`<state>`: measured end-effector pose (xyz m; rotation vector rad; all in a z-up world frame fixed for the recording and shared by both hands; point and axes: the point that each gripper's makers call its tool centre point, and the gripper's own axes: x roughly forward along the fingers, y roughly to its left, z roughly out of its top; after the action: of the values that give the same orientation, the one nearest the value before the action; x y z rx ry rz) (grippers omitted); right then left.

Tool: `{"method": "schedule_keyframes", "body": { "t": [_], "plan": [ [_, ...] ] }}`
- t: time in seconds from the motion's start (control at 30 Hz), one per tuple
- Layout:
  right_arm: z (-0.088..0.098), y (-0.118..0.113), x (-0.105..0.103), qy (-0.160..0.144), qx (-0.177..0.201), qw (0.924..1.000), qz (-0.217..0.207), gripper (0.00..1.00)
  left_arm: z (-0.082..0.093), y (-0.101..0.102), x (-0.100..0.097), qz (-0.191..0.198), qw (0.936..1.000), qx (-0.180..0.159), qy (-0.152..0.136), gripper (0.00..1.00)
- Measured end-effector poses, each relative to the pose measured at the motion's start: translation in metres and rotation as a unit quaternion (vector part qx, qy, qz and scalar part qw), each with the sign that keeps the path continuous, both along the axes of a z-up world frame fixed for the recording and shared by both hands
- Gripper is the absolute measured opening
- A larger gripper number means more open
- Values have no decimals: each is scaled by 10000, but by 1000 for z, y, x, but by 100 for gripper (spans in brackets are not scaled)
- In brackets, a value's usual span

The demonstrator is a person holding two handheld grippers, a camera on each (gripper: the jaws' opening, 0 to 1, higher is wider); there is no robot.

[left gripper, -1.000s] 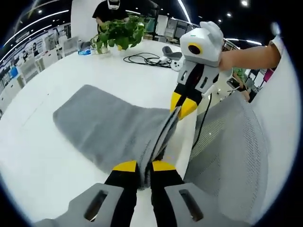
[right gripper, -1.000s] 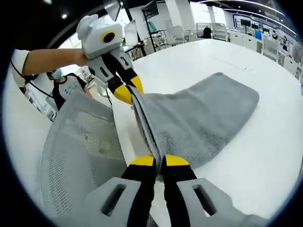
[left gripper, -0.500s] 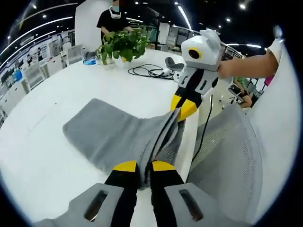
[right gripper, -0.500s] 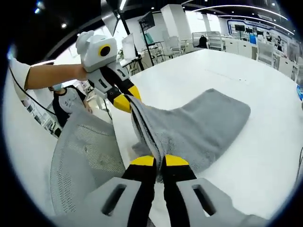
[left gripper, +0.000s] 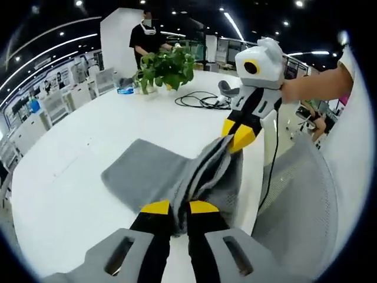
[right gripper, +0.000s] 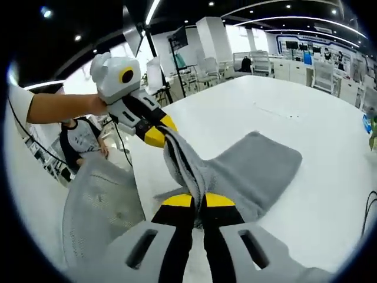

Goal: Fold the towel on the table until its edges align and the towel forms a compact rectangular stack.

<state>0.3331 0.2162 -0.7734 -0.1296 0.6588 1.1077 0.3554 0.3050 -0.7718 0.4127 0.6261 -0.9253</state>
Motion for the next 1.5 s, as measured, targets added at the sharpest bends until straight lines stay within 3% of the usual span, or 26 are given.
{"method": "schedule_keyframes", "body": {
  "t": [0.13, 0.37, 0.5, 0.67, 0.83, 1.03, 1.1, 1.5],
  "plan": [
    [13, 4, 11, -169, 102, 9997, -151, 3, 8, 1, 10, 120, 9999, 4, -94, 9],
    [25, 6, 17, -193, 242, 9992, -255, 3, 22, 4, 22, 206, 9995, -21, -218, 9],
    [29, 5, 12, -188, 292, 9992, -217, 3, 27, 3, 20, 219, 9996, -150, -78, 9],
    [25, 3, 6, -158, 236, 9995, -130, 3, 19, 1, 8, 82, 9997, -102, 216, 9],
    [20, 2, 13, -161, 180, 9995, -211, 3, 12, -1, 11, 66, 9998, -26, 197, 9],
    [14, 0, 30, -167, 101, 9989, -429, 3, 3, 0, 26, 86, 9997, 224, 64, 9],
    [10, -2, 39, -171, 35, 9984, -533, 3, -1, -2, 31, 167, 9995, 192, 165, 9],
    [5, -10, 81, -127, 67, 9944, -1045, 4, -4, -8, 74, 294, 9991, 291, 71, 10]
  ]
}}
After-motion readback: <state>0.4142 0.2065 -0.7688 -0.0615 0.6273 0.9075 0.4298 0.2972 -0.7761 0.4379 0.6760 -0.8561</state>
